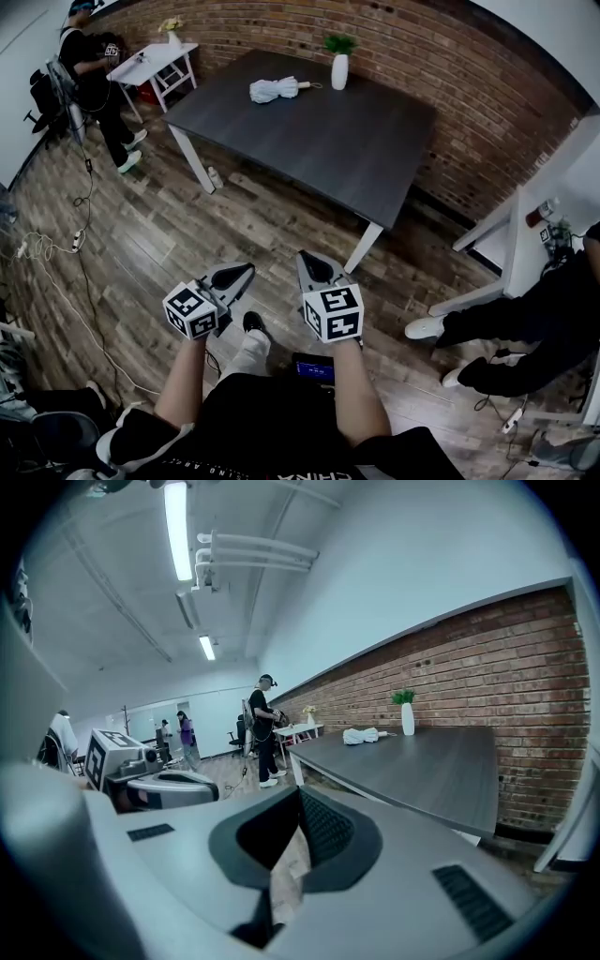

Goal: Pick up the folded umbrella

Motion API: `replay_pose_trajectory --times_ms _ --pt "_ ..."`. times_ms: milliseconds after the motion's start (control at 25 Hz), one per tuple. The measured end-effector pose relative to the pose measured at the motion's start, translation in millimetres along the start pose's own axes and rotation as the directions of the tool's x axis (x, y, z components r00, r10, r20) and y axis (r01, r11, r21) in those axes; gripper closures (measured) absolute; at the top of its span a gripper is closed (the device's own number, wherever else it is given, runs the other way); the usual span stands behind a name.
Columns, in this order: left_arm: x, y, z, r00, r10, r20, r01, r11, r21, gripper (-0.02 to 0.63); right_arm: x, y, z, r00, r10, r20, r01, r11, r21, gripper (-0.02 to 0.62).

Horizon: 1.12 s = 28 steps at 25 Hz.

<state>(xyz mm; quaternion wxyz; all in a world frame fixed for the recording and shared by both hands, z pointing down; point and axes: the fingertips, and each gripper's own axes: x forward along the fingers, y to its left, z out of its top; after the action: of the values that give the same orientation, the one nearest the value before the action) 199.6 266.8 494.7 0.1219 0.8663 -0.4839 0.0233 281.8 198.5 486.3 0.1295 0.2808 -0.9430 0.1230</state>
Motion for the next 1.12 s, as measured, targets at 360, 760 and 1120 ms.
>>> replay_pose_trajectory --times_ms 360,760,1120 --pt "22 77 19 1.000 -0.023 0.012 0.023 1.000 -0.009 0.604 70 -16 25 1.000 -0.024 -0.020 0.023 0.999 -0.028 0.588" --pt "37 170 41 0.994 -0.113 -0.002 0.113 0.993 -0.024 0.604 159 -22 60 0.996 -0.080 -0.040 0.079 0.997 -0.022 0.588" --pt "26 245 47 0.992 -0.126 -0.013 0.126 0.992 -0.032 0.604 225 -8 74 0.994 -0.106 -0.041 0.106 0.994 -0.013 0.588"
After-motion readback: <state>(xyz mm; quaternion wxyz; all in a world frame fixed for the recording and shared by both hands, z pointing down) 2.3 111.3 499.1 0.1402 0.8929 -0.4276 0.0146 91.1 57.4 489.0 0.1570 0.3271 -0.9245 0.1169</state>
